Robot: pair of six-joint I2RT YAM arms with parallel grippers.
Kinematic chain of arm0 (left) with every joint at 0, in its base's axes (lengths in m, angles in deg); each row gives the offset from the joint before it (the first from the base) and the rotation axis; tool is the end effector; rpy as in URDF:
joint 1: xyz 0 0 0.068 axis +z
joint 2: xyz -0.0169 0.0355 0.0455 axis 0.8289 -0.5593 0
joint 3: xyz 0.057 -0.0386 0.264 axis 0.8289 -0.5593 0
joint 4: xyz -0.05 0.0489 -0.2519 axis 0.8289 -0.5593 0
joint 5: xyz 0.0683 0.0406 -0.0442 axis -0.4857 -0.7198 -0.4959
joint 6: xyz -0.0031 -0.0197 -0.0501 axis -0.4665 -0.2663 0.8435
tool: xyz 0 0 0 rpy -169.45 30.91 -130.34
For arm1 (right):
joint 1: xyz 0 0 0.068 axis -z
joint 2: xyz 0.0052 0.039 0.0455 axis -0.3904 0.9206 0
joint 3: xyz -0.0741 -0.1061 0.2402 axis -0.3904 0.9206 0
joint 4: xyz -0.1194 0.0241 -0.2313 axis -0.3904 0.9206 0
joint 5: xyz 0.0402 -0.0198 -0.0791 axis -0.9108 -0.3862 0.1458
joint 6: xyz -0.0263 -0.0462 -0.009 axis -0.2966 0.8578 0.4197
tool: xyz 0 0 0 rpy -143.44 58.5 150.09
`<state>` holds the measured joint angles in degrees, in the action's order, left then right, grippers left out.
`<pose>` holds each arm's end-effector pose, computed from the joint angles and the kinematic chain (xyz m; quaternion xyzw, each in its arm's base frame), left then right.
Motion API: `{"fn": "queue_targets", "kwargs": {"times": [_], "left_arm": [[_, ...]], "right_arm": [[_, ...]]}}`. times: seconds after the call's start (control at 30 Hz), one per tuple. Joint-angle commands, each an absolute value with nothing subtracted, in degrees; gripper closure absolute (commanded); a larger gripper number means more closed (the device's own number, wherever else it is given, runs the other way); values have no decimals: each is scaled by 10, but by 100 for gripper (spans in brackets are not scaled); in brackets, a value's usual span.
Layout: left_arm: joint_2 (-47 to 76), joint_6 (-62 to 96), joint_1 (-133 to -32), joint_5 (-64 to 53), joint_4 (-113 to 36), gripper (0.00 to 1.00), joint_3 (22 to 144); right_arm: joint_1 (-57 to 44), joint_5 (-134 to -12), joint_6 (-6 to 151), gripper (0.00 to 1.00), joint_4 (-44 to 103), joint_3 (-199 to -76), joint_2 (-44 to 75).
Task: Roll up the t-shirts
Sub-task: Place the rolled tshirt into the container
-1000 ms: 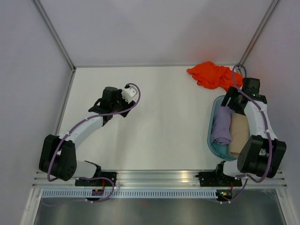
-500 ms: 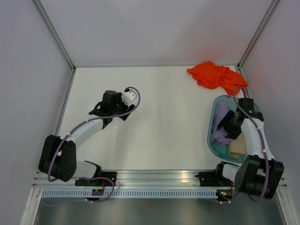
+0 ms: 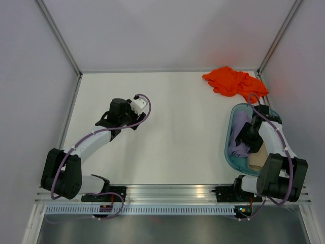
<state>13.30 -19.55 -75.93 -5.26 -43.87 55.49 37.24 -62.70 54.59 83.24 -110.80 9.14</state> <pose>0.2685 -0.1031 0.2278 0.3710 0.8053 -0.0449 0.4603 0.2089 -0.0545 0.2085 0.3329 0.9387 -0.0111 0.0889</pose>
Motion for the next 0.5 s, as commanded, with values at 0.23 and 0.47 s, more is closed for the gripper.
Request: {"fn": "queue_targets", "kwargs": {"times": [0.23, 0.47], "left_arm": [[143, -188, -752, -60, -419, 27, 560], [139, -71, -725, -50, -495, 15, 612]], "right_arm": [[264, -539, 610, 2, 864, -1284, 90], [277, -514, 647, 2, 778, -1329, 58]]}}
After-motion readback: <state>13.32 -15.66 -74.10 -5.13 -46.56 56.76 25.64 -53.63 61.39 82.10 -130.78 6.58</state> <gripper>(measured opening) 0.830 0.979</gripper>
